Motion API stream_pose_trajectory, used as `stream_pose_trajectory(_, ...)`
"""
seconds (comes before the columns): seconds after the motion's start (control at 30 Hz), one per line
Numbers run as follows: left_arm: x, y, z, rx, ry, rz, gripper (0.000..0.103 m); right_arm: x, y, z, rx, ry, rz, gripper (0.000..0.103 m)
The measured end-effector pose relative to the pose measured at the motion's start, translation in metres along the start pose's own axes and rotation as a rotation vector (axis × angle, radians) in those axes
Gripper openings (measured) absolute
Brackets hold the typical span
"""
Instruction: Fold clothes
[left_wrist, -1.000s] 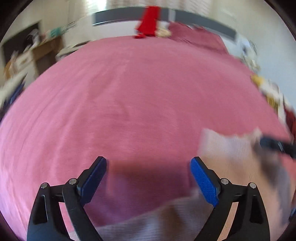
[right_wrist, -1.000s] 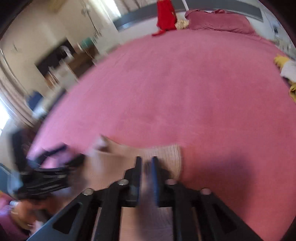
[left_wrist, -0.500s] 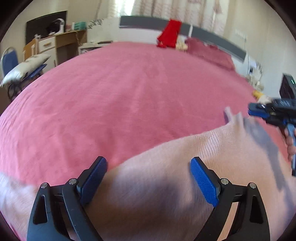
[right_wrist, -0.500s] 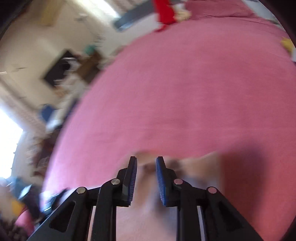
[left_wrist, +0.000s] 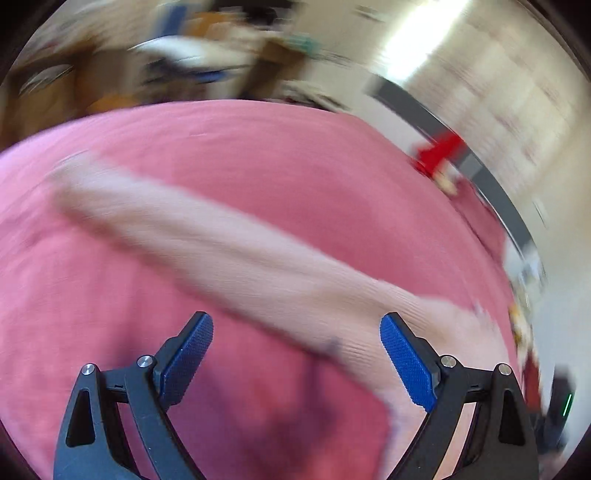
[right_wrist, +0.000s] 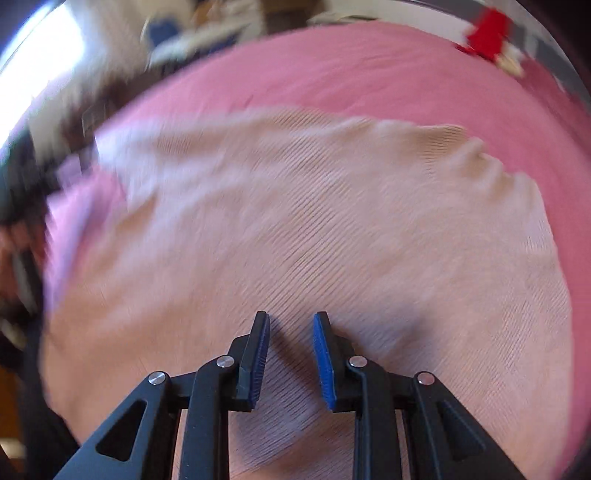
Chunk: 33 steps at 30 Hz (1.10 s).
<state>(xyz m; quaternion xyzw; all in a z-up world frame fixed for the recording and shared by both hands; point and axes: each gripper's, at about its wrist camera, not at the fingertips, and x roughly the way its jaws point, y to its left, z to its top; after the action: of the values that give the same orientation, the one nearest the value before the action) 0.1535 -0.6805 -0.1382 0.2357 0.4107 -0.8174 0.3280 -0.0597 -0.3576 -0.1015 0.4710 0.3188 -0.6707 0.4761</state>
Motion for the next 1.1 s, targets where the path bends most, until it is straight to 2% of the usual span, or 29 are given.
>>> stream_pose_trajectory(0.1,0.003,0.052,0.013,-0.155,-0.022,0.046,0.094,0.013,0.029,0.001,-0.146,0.067,-0.151,0.031)
stream_pose_trajectory(0.2,0.004,0.087,0.028,-0.284,-0.044,0.023,0.094,0.022,0.031,0.009,-0.157,0.141,-0.195,0.032)
stream_pose_trajectory(0.27,0.010,0.101,0.036,-0.349,-0.058,0.006,0.094,0.025,0.027,0.014,-0.145,0.175,-0.189,0.032)
stream_pose_trajectory(0.37,0.025,0.111,0.046,-0.415,-0.037,0.005,0.094,0.028,0.018,0.021,-0.117,0.213,-0.161,0.033)
stream_pose_trajectory(0.43,0.032,0.112,0.052,-0.439,-0.036,-0.005,0.099,0.029,0.014,0.021,-0.115,0.226,-0.156,0.033)
stream_pose_trajectory(0.5,0.037,0.113,0.058,-0.453,-0.029,-0.010,0.099,0.029,0.012,0.022,-0.118,0.238,-0.158,0.033)
stream_pose_trajectory(0.57,0.044,0.111,0.062,-0.463,0.011,0.013,0.099,0.030,0.010,0.022,-0.122,0.248,-0.165,0.033)
stream_pose_trajectory(0.6,0.045,0.109,0.065,-0.457,0.025,0.033,0.096,0.031,0.009,0.022,-0.126,0.254,-0.169,0.033)
stream_pose_trajectory(0.63,0.042,0.106,0.066,-0.438,0.030,0.064,0.066,0.031,0.008,0.022,-0.129,0.259,-0.171,0.033)
stream_pose_trajectory(0.7,0.038,0.102,0.068,-0.408,0.038,0.107,0.013,0.031,0.004,0.021,-0.127,0.262,-0.166,0.033)
stream_pose_trajectory(0.83,0.032,0.111,0.063,-0.439,0.043,0.037,0.013,0.029,-0.006,0.019,-0.110,0.255,-0.143,0.033)
stream_pose_trajectory(0.93,0.021,0.115,0.063,-0.448,0.006,-0.036,0.012,0.027,-0.010,0.016,-0.103,0.246,-0.138,0.033)
stream_pose_trajectory(1.07,0.003,0.103,0.077,-0.416,-0.058,-0.206,0.011,0.026,-0.014,0.014,-0.114,0.248,-0.145,0.033)
stream_pose_trajectory(1.1,-0.003,0.098,0.084,-0.403,-0.096,-0.256,0.011,0.026,-0.016,0.014,-0.115,0.248,-0.145,0.033)
